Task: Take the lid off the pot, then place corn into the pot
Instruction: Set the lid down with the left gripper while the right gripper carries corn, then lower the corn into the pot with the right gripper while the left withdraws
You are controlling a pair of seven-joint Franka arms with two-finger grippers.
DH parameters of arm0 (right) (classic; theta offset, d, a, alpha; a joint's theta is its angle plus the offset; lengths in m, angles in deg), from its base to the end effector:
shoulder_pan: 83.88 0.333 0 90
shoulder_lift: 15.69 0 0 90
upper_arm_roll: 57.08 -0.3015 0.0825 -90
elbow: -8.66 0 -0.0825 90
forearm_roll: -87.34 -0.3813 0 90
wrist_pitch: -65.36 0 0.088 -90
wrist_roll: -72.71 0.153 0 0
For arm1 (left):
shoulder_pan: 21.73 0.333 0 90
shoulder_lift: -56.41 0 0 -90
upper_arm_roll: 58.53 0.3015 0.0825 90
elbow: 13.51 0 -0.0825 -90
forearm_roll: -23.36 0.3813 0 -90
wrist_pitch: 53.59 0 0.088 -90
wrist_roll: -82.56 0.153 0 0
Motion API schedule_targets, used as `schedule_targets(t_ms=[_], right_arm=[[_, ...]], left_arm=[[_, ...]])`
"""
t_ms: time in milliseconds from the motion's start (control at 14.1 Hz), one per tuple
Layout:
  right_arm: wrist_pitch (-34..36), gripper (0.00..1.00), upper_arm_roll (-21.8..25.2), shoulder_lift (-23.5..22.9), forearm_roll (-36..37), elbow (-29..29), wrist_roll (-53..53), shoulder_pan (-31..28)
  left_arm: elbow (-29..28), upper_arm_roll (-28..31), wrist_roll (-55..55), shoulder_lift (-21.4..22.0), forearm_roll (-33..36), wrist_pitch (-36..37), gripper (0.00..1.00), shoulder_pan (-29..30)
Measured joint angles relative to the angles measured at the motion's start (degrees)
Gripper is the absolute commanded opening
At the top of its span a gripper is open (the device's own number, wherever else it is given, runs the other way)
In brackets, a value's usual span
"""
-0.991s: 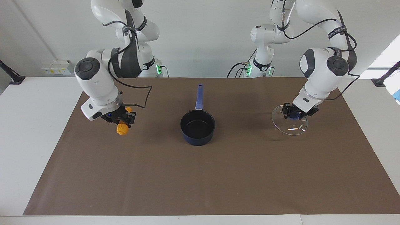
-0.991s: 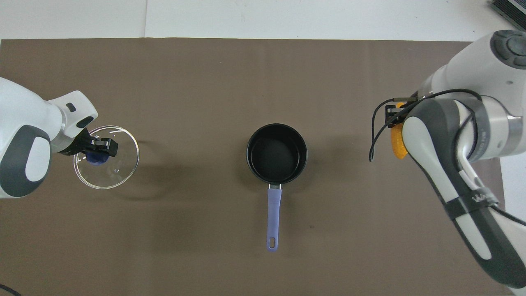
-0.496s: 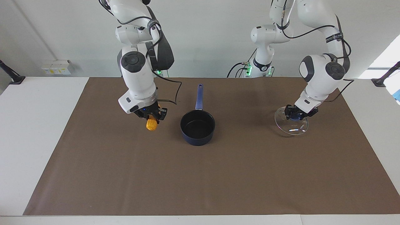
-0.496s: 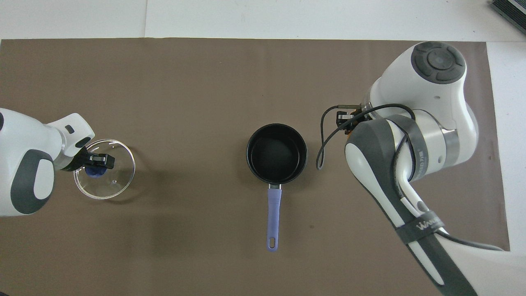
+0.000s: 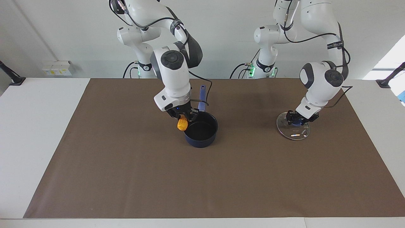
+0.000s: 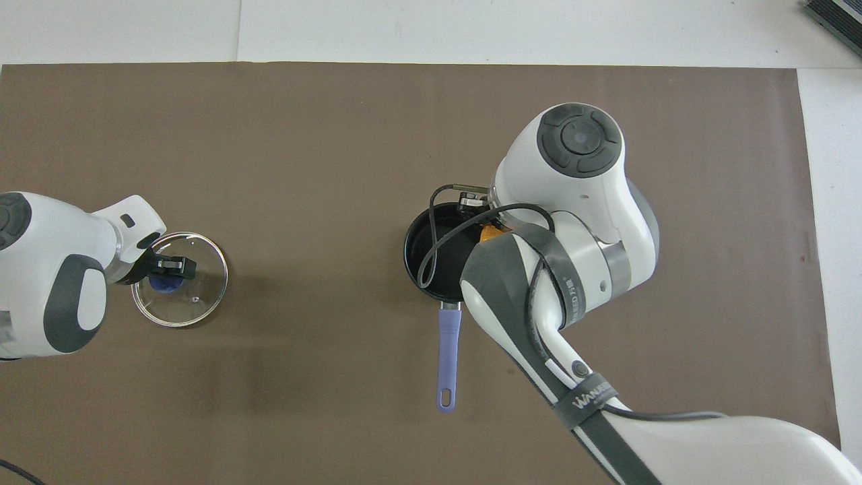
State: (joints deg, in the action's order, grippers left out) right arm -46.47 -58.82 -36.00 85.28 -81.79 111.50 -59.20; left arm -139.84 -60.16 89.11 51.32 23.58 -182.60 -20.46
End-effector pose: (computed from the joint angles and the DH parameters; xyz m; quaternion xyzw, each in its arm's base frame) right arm 0.5889 0.2951 0.3780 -0.9931 0.1152 0.0039 0.0236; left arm 0.5309 -0.0032 0.2791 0.9979 -0.0615 -0.0210 0.0009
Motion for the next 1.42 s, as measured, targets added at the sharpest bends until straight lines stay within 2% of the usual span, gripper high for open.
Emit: schedule_targets(t_ms=[425, 496, 566, 1062, 1274, 1416], right_arm=[[-4.25, 0.00, 0.01, -3.52, -0.04, 0.56, 0.55, 3.02], [-4.26, 0.00, 0.02, -3.75, -0.04, 0.43, 0.55, 3.27], [-4.26, 0.00, 0.01, -4.01, -0.04, 0.06, 0.55, 3.64], [-6.56, 0.00, 0.09, -4.80, -0.04, -2.62, 0.55, 4.22], [-6.78, 0.00, 0.10, -4.81, -0.03, -3.59, 0.55, 4.23], [-7.71, 0.00, 0.12, -4.81, -0.03, -3.93, 0.54, 4.22]], left_arm=[[0.00, 0.08, -0.02, 0.00, 0.00, -0.47, 0.01, 0.00], [0.00, 0.07, -0.02, 0.00, 0.00, -0.48, 0.32, 0.00], [0.00, 0.01, -0.02, 0.00, 0.00, -0.48, 0.99, 0.00], [1.79, -0.15, -0.03, -0.13, 0.00, -0.54, 1.00, 0.00], [4.88, -0.27, -0.05, -0.20, -0.01, 0.88, 1.00, -0.01], [9.10, -0.40, -0.36, -0.17, -0.04, 5.56, 1.00, -0.03]])
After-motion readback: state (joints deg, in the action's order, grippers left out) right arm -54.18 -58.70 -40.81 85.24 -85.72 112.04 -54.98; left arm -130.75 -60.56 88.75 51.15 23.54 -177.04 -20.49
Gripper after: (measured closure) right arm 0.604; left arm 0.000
